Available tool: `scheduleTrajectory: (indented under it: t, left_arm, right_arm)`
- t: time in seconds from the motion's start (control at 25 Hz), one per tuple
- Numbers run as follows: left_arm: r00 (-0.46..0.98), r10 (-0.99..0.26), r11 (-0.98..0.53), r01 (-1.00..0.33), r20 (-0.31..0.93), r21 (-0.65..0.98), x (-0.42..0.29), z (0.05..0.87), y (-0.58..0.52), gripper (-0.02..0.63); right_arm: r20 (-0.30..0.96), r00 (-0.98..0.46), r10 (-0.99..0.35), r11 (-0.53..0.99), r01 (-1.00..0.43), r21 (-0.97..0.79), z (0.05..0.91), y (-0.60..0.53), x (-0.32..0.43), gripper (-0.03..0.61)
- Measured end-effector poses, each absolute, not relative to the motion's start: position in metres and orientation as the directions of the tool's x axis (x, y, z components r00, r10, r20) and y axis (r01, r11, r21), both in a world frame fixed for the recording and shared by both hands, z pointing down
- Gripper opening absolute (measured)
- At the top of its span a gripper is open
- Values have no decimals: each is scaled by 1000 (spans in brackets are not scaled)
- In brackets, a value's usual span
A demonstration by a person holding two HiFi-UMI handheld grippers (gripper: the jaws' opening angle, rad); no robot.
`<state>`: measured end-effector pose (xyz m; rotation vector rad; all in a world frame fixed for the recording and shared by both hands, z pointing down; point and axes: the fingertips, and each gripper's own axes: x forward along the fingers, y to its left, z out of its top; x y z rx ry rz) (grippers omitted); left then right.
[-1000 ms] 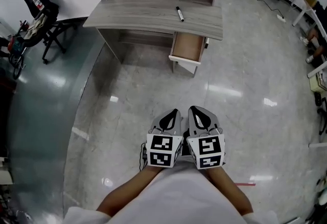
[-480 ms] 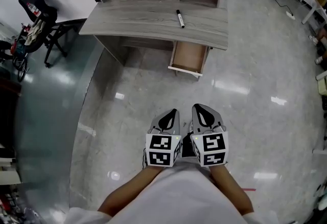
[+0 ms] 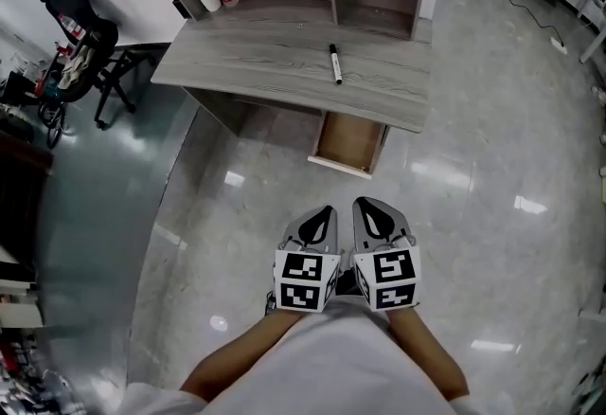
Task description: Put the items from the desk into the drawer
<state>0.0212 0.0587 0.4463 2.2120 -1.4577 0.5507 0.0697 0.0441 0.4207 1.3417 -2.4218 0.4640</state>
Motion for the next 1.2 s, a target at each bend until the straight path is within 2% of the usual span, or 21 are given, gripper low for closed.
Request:
scheduleTrajectory:
  t: [0.32,0.68,1.2]
  left_arm:
    - [348,-752,-369,-926,560,80,50,443,20,3]
    - [326,-762,-330,-939,559,97,38,445,-9,3]
    - [445,-728,-423,-890,522,169,9,449,-120,3]
  right_arm:
    - [406,-540,-738,523,-837,-162,416,1,91,3]
    - [422,-558,-715,535,-825,-185,425,-26,81,3]
    - [471,-464,-750,461,-878,-130,434,-121,45,3]
